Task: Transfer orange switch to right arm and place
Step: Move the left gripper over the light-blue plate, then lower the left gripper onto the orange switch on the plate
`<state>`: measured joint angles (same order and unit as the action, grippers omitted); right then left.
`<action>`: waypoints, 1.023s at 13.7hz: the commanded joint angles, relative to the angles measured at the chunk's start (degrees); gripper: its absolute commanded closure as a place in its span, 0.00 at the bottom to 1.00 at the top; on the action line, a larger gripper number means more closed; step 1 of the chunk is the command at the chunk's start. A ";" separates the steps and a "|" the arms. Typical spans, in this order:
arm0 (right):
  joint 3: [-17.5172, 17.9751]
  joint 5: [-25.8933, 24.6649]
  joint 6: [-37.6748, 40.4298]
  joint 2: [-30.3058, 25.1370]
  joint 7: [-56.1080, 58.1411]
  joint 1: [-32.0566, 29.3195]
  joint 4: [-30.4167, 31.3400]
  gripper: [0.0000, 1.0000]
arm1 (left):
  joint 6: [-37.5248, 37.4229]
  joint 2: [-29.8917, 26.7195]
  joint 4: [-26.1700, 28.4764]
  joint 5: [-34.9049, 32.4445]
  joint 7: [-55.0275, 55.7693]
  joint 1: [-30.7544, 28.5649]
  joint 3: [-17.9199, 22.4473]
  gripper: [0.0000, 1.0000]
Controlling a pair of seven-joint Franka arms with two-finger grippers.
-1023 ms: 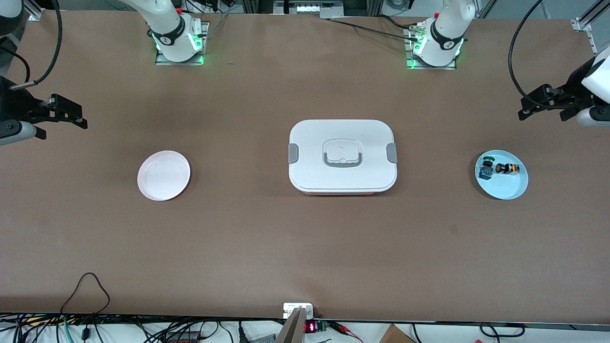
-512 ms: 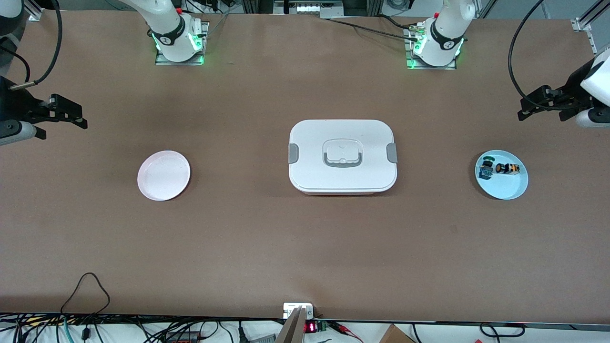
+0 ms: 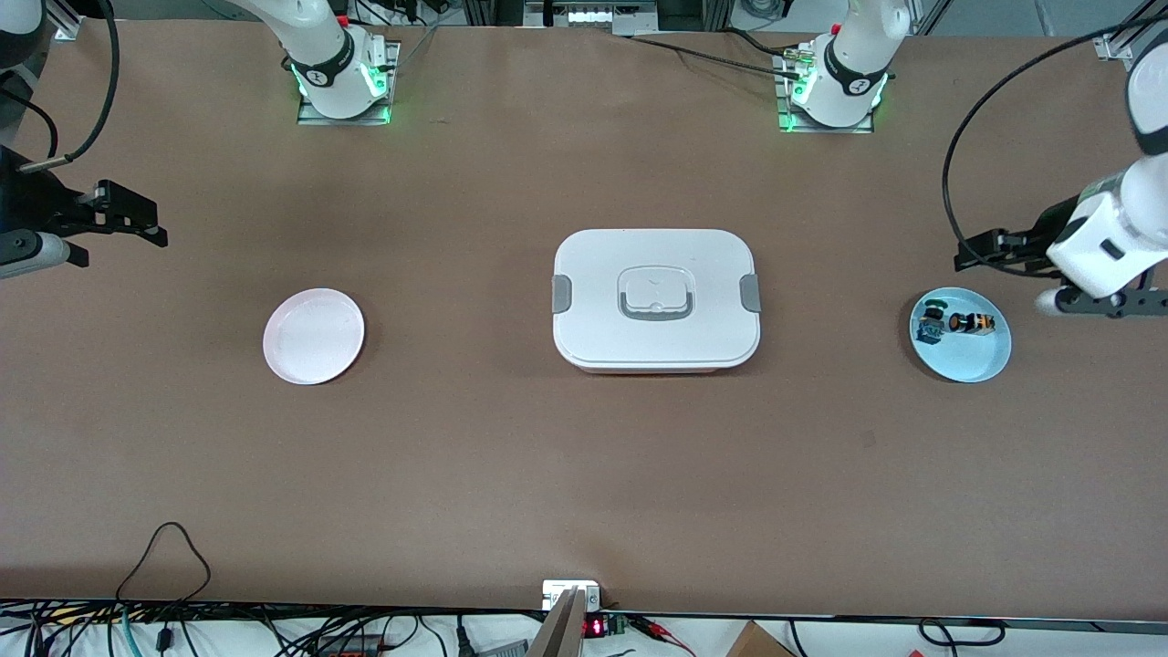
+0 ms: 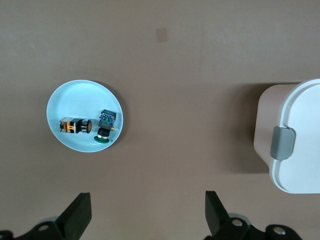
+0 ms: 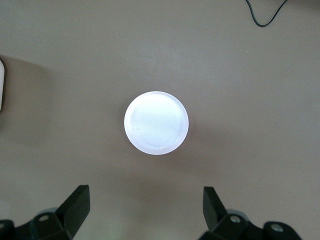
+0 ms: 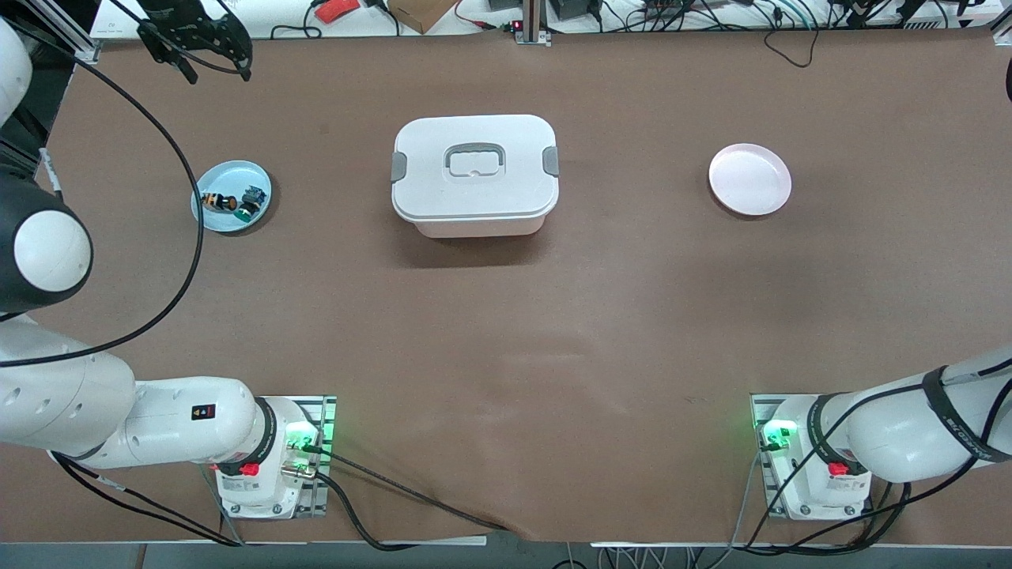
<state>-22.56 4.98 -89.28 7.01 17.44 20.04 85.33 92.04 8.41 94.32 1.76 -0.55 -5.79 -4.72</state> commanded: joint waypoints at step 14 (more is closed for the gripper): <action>0.06 0.38 0.51 -0.16 0.84 -0.35 -0.08 0.00 | 3.32 9.61 -0.55 -3.60 -1.47 -3.95 0.24 0.00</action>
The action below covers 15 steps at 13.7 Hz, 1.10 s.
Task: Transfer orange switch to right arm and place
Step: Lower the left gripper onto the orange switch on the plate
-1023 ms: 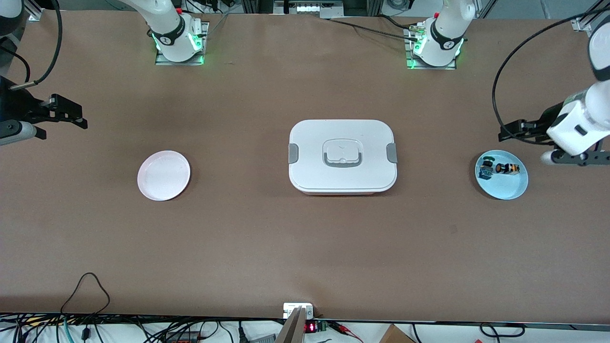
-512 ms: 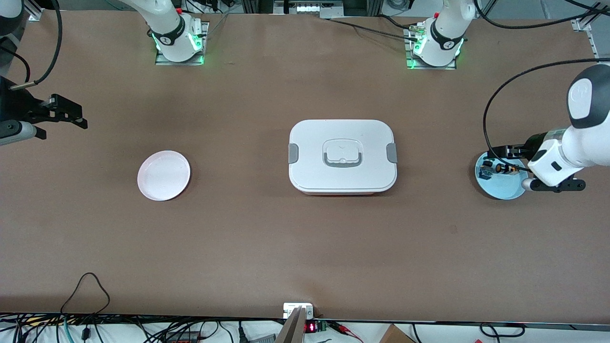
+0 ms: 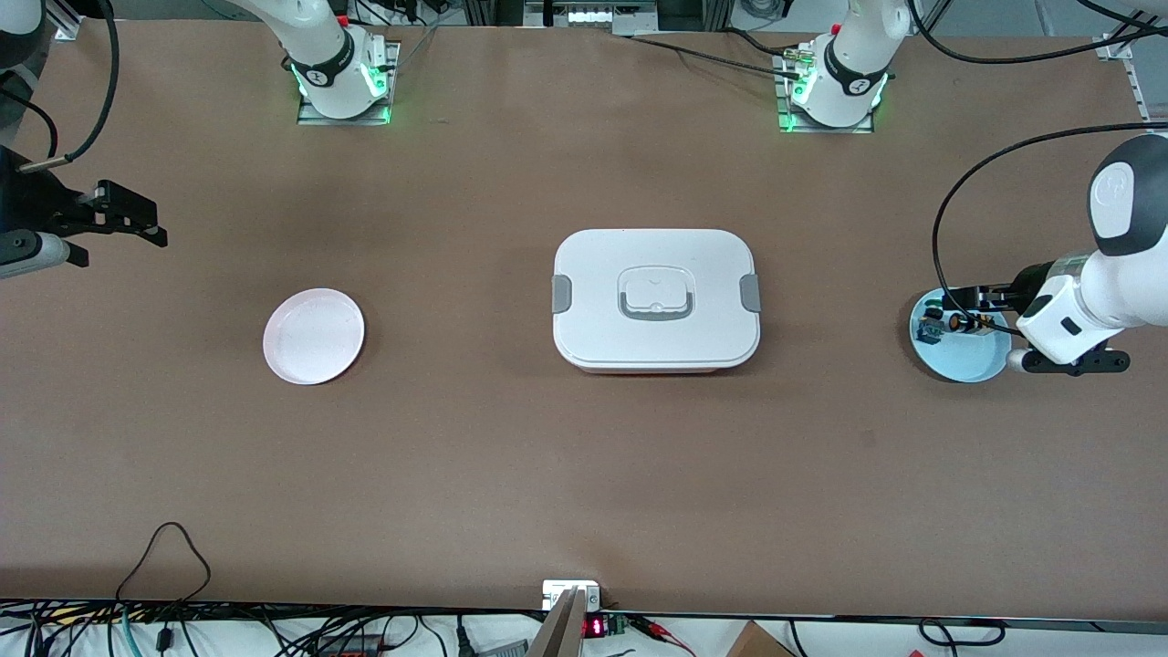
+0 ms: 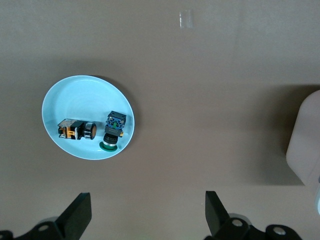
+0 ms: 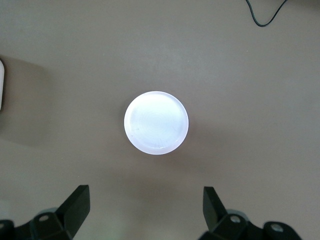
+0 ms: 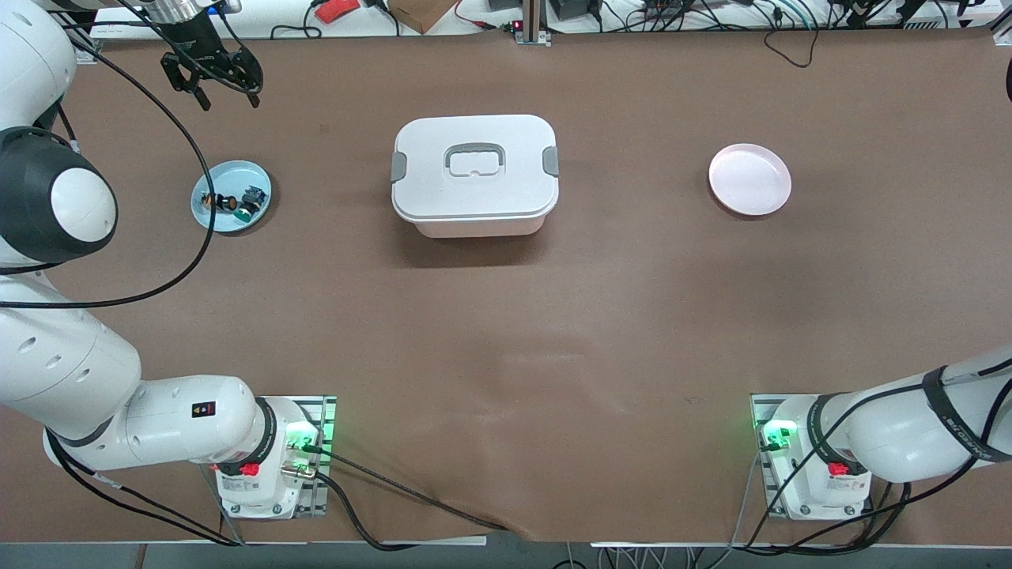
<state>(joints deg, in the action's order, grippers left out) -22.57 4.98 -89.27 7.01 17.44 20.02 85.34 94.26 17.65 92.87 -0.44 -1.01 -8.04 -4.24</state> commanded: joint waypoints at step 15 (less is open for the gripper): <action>0.07 0.38 0.58 -0.16 0.84 -0.42 -0.08 0.00 | 18.23 -0.25 17.87 -3.07 -15.16 -11.12 0.02 0.00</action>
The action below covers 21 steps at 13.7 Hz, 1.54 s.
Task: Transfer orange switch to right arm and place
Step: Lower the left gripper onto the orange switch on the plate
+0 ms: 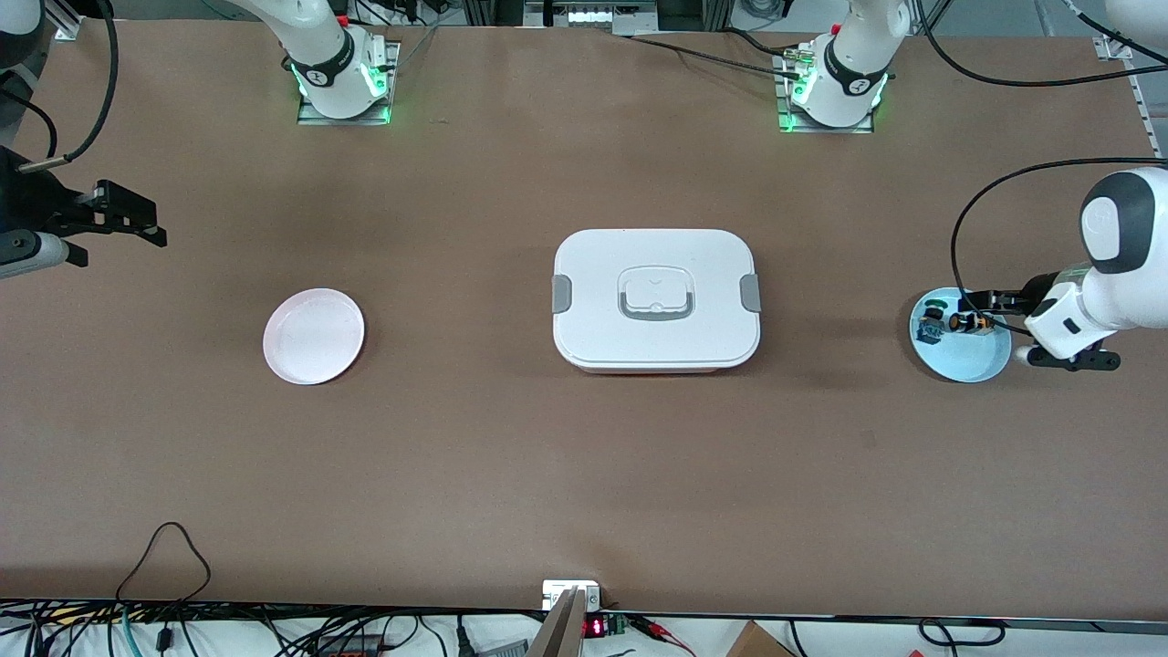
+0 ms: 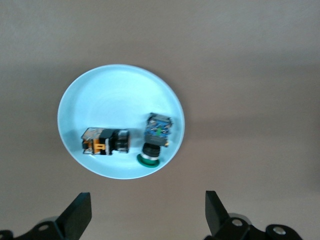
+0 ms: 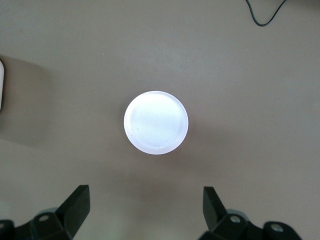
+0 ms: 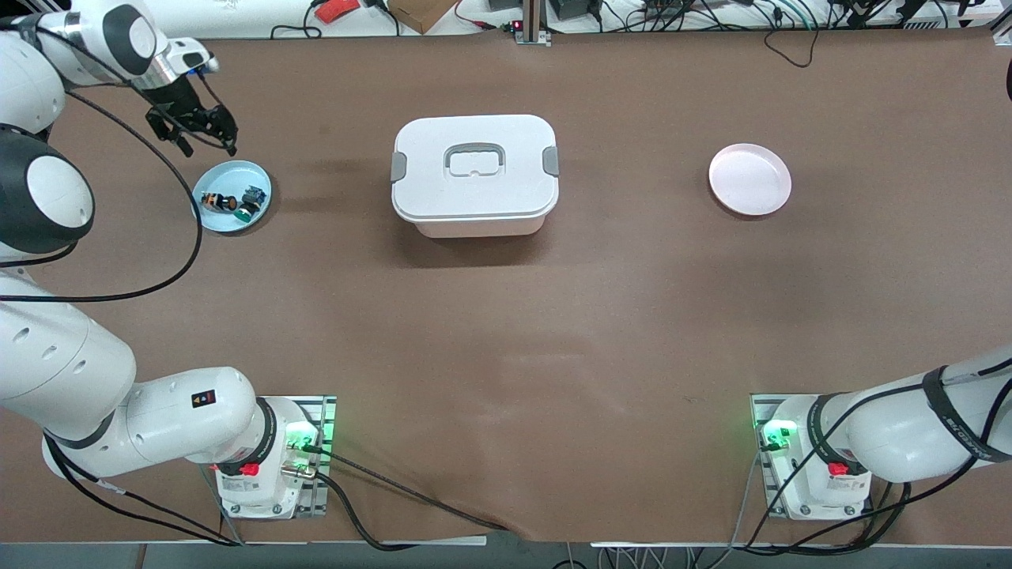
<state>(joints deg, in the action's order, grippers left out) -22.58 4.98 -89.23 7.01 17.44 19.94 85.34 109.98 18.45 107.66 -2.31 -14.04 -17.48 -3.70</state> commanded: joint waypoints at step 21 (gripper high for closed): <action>-0.01 0.38 1.07 -0.16 0.84 -0.34 0.00 0.00 | 30.12 6.24 11.52 -2.88 -11.01 -6.78 0.19 0.00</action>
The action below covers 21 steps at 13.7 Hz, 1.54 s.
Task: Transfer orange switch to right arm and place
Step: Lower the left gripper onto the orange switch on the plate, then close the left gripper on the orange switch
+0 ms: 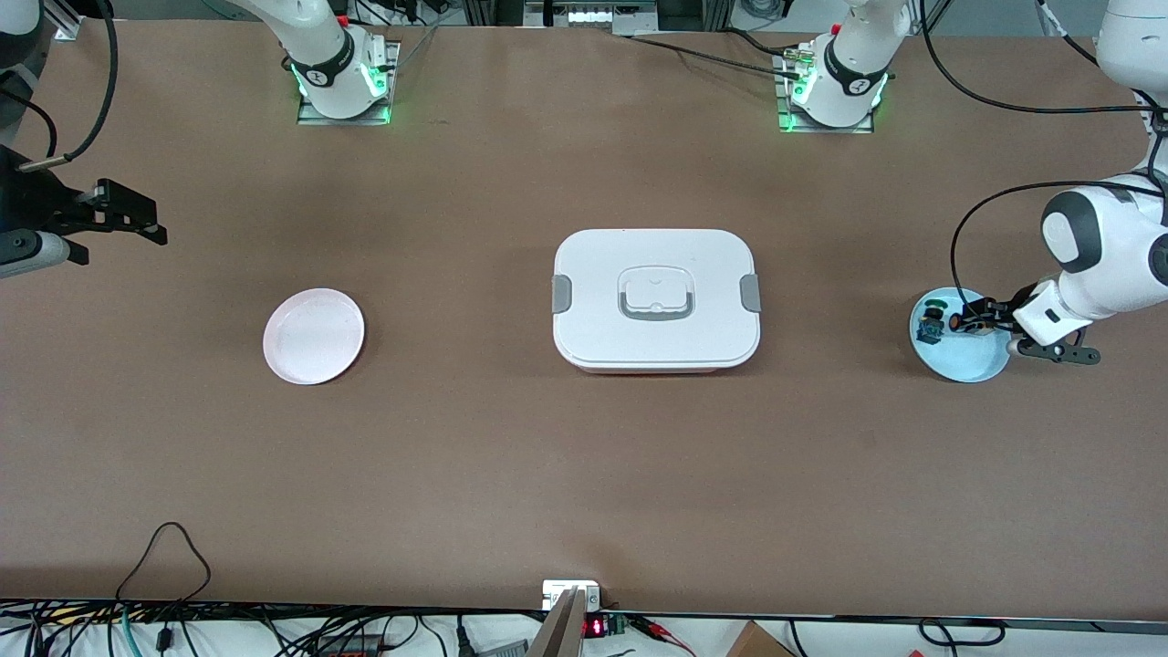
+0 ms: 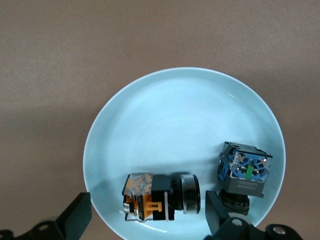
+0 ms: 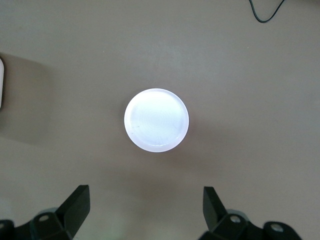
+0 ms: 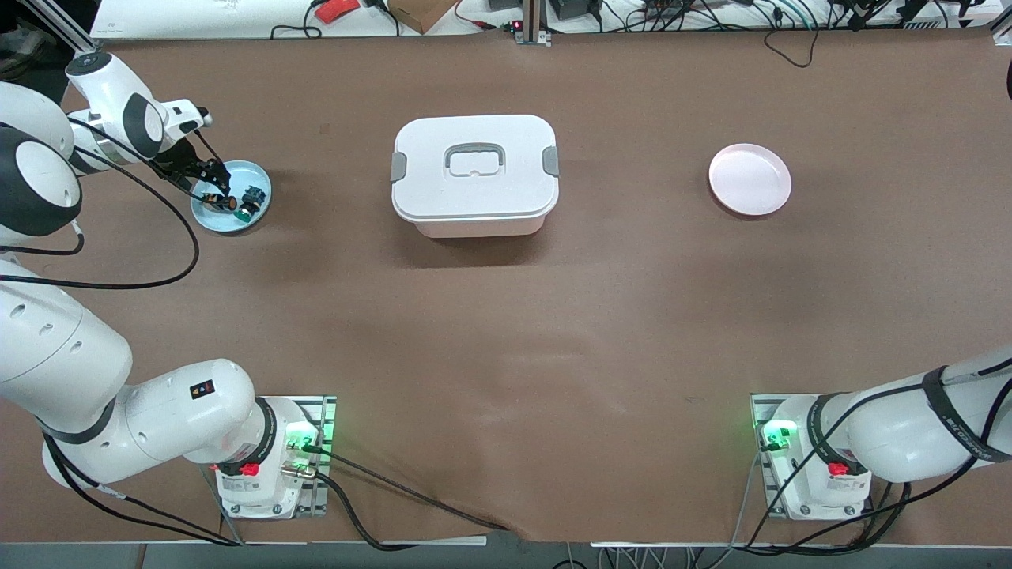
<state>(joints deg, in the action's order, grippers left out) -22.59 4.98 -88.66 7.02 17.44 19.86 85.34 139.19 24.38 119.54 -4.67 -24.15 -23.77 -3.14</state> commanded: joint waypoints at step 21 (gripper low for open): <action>0.00 0.38 0.50 -0.16 0.84 -0.26 -0.09 0.00 | 2.30 1.90 0.08 -0.52 -1.94 0.39 -0.46 0.00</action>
<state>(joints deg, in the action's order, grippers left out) -22.59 4.98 -88.65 7.02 17.44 19.86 85.34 140.02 25.81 119.57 -4.67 -24.37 -23.46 -3.63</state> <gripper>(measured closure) 0.000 0.000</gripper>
